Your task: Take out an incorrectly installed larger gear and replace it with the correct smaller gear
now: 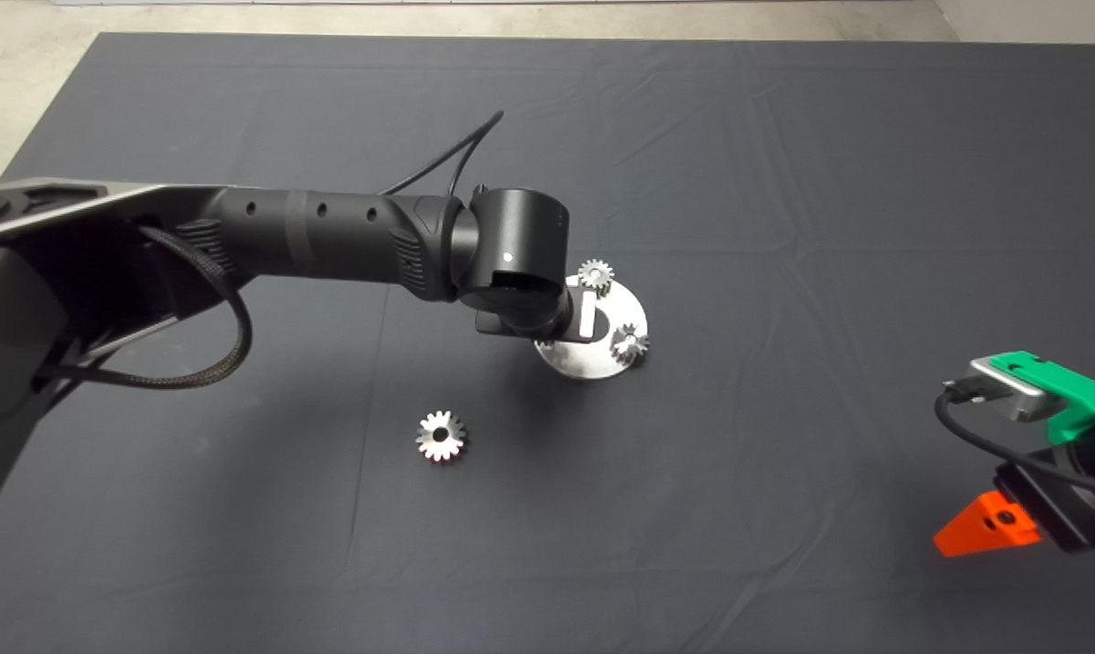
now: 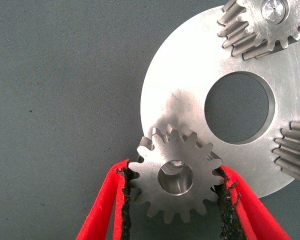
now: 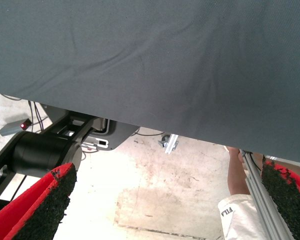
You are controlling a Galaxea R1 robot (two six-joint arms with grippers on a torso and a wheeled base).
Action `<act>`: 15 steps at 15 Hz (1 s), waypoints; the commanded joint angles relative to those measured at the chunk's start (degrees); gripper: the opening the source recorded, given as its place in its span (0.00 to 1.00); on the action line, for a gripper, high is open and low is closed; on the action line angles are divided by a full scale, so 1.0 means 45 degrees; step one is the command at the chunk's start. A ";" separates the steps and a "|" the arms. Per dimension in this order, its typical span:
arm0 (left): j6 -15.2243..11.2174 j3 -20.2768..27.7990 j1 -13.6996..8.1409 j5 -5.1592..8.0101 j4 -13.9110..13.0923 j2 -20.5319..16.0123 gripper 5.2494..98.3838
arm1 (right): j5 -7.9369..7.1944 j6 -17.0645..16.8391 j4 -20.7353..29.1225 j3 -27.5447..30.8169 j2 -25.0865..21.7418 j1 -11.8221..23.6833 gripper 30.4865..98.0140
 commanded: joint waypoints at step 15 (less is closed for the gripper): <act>0.0231 -0.0294 -0.0133 0.0860 0.0436 0.0144 0.32 | -0.1309 -0.0049 0.0512 0.0090 -0.0048 0.0243 1.00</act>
